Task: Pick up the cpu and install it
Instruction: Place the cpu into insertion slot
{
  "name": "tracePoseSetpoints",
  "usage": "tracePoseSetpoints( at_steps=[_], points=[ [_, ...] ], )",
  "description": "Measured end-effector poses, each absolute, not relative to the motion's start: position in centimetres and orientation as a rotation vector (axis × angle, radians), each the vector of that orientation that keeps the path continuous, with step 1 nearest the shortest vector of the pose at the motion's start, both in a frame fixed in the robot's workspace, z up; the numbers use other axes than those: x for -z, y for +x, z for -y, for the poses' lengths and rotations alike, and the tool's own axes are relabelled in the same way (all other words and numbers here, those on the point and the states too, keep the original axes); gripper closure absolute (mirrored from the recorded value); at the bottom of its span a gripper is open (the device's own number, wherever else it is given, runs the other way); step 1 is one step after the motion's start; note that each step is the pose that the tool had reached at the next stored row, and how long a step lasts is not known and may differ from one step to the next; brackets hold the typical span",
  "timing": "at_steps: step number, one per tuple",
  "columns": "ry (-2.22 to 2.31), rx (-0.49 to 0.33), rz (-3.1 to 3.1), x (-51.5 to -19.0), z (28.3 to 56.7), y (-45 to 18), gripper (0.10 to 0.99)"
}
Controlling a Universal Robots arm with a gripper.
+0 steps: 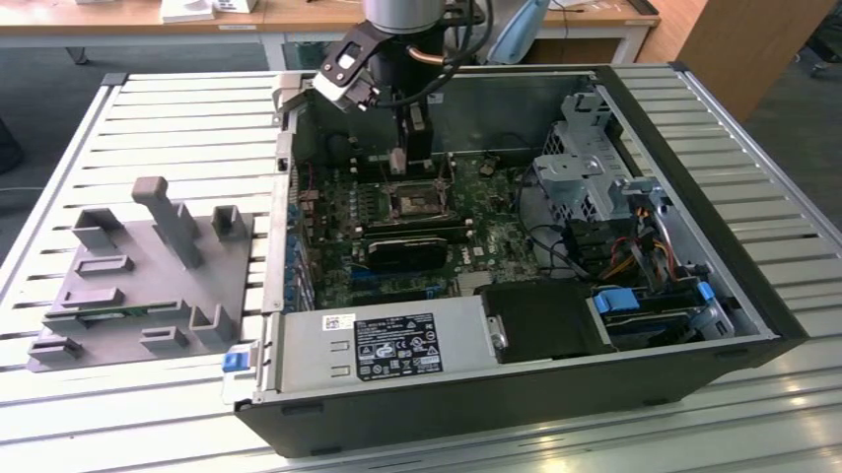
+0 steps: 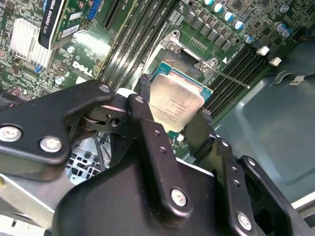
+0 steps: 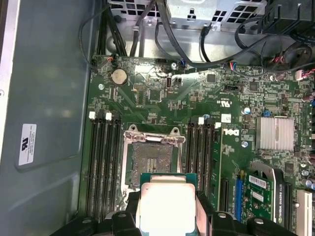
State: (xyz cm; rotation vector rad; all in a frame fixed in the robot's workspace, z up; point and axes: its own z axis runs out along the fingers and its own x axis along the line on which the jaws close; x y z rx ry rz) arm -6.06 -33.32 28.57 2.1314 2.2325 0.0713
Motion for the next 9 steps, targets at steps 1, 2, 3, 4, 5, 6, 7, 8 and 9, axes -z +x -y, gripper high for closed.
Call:
tracePoseSetpoints(
  at_steps=[1,2,3,4,5,6,7,8,9],
  points=[
    [2.131,-0.071,-2.233,-28.49,33.32,-6.06,0.553],
    [2.131,-0.071,-2.233,-28.42,33.32,-6.06,0.553],
    [2.131,-0.071,-2.233,-28.34,33.32,-6.06,0.553],
    [2.131,-0.071,-2.233,-28.26,33.29,-6.06,0.553],
    [2.131,-0.071,-2.232,-28.18,33.26,-6.05,0.553],
    [2.132,-0.071,-2.232,-28.05,33.21,-6.04,0.553],
    [2.132,-0.071,-2.232,-27.92,33.12,-6.03,0.553],
    [2.132,-0.071,-2.232,-27.77,32.97,-6.01,0.553],
    [2.133,-0.071,-2.231,-27.63,32.79,-6.0,0.553]
  ],
)
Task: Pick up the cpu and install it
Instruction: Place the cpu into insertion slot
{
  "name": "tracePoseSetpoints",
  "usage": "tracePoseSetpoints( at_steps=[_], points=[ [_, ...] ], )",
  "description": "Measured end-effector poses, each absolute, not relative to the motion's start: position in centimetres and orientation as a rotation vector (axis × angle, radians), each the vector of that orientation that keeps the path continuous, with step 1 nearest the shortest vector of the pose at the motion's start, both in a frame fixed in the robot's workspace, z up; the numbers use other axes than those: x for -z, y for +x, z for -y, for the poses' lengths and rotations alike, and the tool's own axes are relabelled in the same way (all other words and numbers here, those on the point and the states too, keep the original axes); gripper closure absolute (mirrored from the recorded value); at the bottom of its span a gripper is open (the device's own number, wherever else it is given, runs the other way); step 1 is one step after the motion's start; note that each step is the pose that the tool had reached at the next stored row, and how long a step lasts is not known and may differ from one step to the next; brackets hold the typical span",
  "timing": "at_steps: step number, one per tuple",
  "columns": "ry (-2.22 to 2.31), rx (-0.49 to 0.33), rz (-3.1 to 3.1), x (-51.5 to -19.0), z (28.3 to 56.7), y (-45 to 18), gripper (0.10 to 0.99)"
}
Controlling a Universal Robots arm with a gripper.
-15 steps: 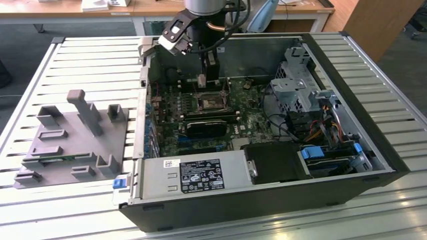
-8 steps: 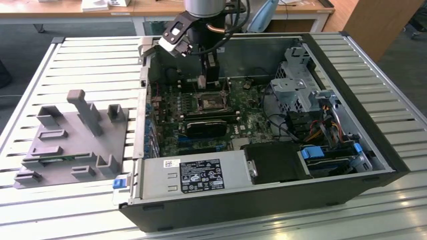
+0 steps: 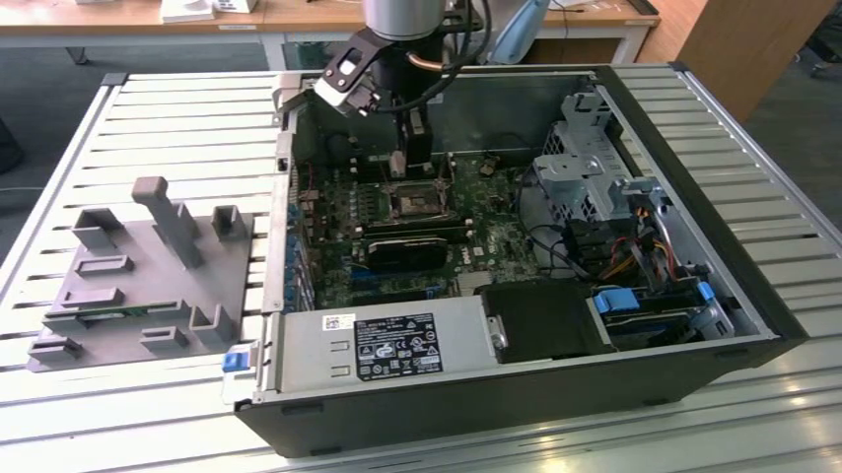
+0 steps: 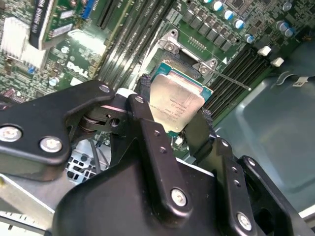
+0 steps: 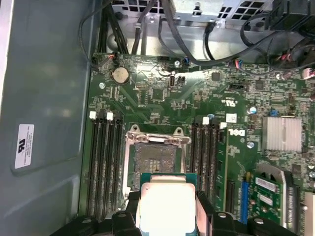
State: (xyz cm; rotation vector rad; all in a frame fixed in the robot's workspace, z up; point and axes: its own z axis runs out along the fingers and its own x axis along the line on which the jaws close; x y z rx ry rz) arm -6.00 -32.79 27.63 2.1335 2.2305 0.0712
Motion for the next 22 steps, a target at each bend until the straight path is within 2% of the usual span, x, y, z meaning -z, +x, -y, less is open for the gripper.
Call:
tracePoseSetpoints(
  at_steps=[22],
  points=[
    [2.161,-0.07,-2.203,-24.0,32.0,-5.6,0.553]
  ],
)
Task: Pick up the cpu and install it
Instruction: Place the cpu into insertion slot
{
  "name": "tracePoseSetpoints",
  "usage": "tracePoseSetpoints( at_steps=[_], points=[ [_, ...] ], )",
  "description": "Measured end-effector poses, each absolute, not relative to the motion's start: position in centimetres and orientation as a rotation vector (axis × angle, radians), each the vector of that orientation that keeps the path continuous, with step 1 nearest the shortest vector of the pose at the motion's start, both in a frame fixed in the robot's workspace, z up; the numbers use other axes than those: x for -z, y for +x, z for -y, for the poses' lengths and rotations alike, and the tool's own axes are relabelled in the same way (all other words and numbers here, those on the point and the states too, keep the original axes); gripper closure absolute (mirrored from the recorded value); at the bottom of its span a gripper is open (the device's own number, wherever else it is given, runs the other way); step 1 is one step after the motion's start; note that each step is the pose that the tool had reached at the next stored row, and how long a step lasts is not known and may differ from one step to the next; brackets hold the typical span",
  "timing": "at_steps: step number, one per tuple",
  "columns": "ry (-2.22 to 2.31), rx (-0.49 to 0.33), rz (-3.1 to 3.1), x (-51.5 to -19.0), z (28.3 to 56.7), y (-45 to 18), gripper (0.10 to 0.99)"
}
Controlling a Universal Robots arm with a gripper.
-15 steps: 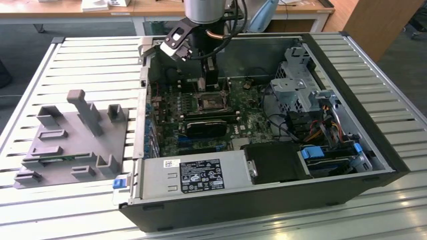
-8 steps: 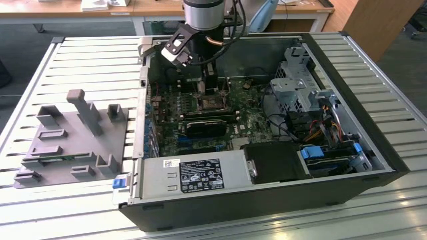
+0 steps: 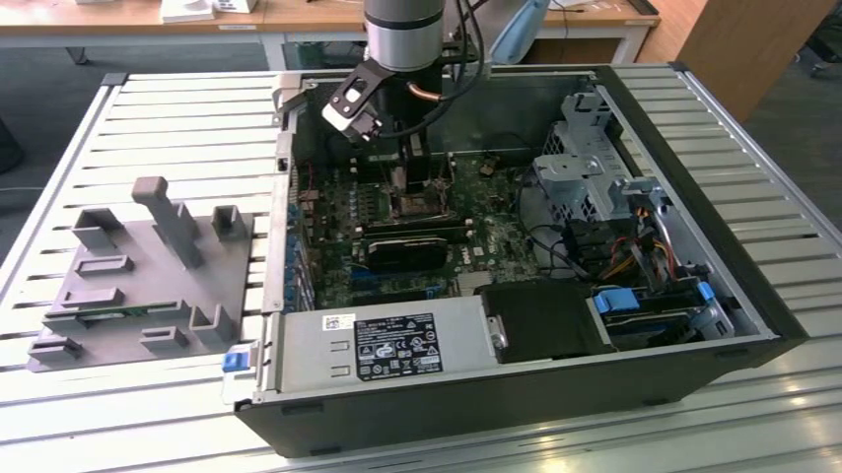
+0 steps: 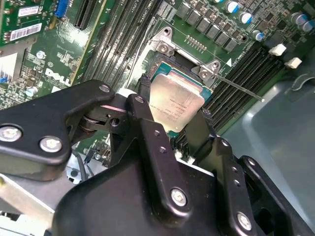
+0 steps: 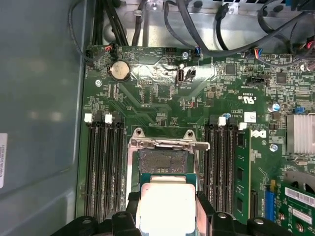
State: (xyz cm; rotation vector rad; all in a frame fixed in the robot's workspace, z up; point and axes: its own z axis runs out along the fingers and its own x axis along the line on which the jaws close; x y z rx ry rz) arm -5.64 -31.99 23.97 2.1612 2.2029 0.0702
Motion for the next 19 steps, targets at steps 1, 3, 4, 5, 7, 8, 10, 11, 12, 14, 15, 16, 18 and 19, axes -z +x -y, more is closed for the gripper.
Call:
tracePoseSetpoints(
  at_steps=[1,3,4,5,7,8,10,11,12,14,15,16,18,19],
  points=[
    [2.161,-0.07,-2.203,-23.9,32.0,-5.6,0.553],
    [2.161,-0.07,-2.203,-23.7,32.0,-5.6,0.553],
    [2.161,-0.07,-2.203,-23.6,32.0,-5.6,0.553],
    [2.161,-0.07,-2.203,-23.4,32.0,-5.6,0.553],
    [2.161,-0.07,-2.203,-23.0,32.0,-5.6,0.553],
    [2.161,-0.07,-2.203,-22.9,31.9,-5.6,0.553],
    [2.161,-0.071,-2.203,-22.5,31.9,-5.5,0.553],
    [2.162,-0.071,-2.203,-22.3,31.9,-5.4,0.553],
    [2.162,-0.071,-2.203,-22.2,31.9,-5.4,0.553],
    [2.162,-0.072,-2.204,-22.1,31.9,-5.4,0.553],
    [2.162,-0.072,-2.204,-22.1,31.9,-5.4,0.553],
    [2.162,-0.073,-2.204,-22.1,31.9,-5.4,0.553],
    [2.162,-0.073,-2.204,-22.0,31.9,-5.3,0.553],
    [2.162,-0.073,-2.204,-21.9,31.9,-5.2,0.553]
  ],
)
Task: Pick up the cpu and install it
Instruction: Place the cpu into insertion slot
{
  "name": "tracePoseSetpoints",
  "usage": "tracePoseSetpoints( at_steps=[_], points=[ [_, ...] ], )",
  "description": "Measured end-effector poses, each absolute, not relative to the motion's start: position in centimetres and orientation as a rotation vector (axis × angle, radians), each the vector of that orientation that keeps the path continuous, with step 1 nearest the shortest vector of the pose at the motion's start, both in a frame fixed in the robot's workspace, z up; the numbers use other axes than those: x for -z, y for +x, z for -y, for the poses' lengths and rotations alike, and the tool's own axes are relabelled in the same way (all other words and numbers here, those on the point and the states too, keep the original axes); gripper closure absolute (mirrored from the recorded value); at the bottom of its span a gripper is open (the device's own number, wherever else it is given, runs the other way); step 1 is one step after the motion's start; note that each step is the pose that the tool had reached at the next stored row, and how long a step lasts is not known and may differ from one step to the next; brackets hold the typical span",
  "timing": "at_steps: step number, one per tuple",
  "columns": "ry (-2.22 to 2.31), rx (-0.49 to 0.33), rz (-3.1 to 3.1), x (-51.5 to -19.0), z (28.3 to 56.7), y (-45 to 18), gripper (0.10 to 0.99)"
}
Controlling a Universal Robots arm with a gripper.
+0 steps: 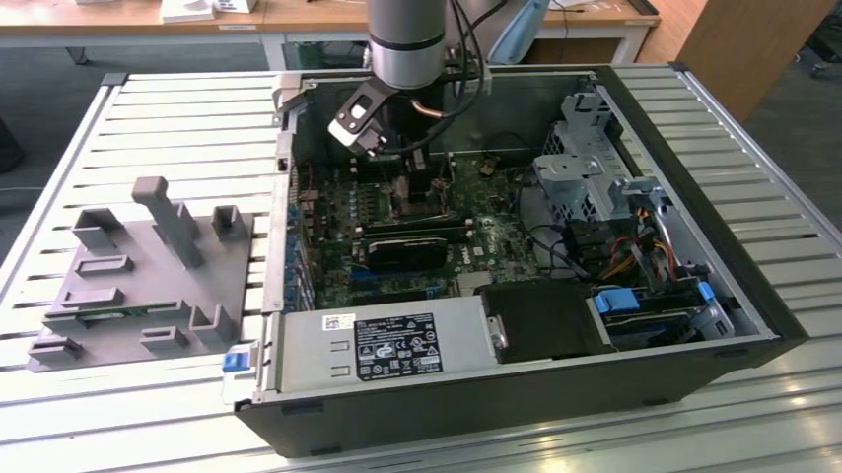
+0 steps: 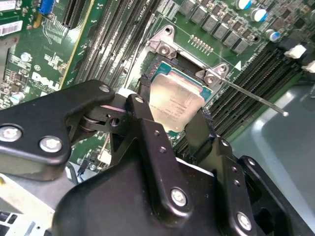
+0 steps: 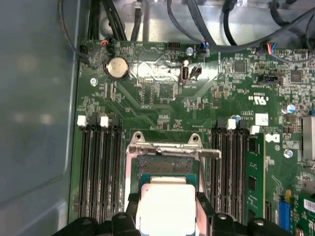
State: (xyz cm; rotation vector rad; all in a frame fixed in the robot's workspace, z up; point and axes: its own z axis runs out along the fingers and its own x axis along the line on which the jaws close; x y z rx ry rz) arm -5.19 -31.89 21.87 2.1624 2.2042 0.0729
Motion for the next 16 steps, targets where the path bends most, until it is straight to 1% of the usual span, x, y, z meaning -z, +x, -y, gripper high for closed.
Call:
tracePoseSetpoints(
  at_steps=[16],
  points=[
    [2.166,-0.072,-2.201,-20.5,31.9,-4.8,0.553]
  ],
)
